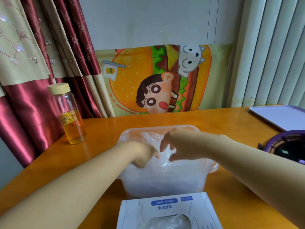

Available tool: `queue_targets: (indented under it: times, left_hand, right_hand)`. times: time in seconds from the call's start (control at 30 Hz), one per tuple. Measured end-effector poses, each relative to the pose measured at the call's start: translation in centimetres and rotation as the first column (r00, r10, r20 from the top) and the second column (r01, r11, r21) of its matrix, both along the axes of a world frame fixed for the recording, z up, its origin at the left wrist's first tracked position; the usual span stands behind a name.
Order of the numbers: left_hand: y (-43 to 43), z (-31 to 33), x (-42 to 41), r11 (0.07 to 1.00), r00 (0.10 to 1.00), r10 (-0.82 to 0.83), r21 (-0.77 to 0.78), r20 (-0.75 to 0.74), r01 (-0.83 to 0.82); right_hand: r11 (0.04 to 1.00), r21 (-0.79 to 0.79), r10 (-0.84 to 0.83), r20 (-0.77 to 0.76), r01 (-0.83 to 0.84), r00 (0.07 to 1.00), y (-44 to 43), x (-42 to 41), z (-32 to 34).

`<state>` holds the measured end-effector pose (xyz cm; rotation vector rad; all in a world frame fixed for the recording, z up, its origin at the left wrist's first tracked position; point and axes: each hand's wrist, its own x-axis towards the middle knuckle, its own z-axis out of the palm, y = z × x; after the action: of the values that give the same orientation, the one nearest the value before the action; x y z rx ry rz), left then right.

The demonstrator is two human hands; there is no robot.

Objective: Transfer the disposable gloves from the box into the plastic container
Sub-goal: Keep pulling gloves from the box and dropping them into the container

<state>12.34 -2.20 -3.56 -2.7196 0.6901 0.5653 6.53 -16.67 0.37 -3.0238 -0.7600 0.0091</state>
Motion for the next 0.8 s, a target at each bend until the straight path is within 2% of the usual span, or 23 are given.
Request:
queue_targets:
  times: [0.1,0.17,0.27,0.4,0.53,0.6,0.73,0.8]
  left_hand:
    - [0.0,0.1,-0.5,1.0,0.999,-0.024,-0.008,-0.036,0.024]
    - [0.1,0.0,-0.5,1.0,0.997,-0.023,0.007,-0.07,0.023]
    - [0.1,-0.5,-0.4,0.992,0.992,-0.07,0.1,-0.102,0.081]
    - [0.8,-0.6,-0.3,0.968,0.976,-0.215,0.124,-0.026,0.217]
    - [1.4,-0.1,-0.8,0.995,0.998,-0.058,0.078,-0.034,0.061]
    - [1.9,1.0,-0.7,0.998,0.997,-0.048,0.033,-0.06,0.05]
    - [2.4,3.1,-0.9,0.985,0.994,-0.073,0.152,-0.079,0.085]
    - [2.5,3.4,-1.1,0.935,0.992,-0.075,0.338,-0.105,0.107]
  right_hand:
    - [0.963,-0.255,-0.138,-0.205,0.084,0.969,-0.8,1.8,-2.3]
    - [0.931,-0.35,-0.214,-0.292,0.104,0.932,-0.9,2.8,-3.3]
    - [0.89,-0.446,-0.265,-0.339,0.093,0.903,-0.8,3.6,-4.1]
    - [0.809,-0.58,-0.309,-0.284,0.094,0.907,-0.8,3.8,-4.6]
    - [0.774,-0.625,-0.307,-0.23,0.102,0.924,-0.8,3.8,-5.0]
    - [0.781,-0.615,-0.309,-0.228,0.11,0.923,-0.9,3.8,-5.0]
    - [0.776,-0.612,-0.364,-0.234,0.154,0.902,-1.0,3.8,-5.1]
    - [0.77,-0.618,-0.371,-0.225,0.162,0.901,-0.9,3.7,-5.0]
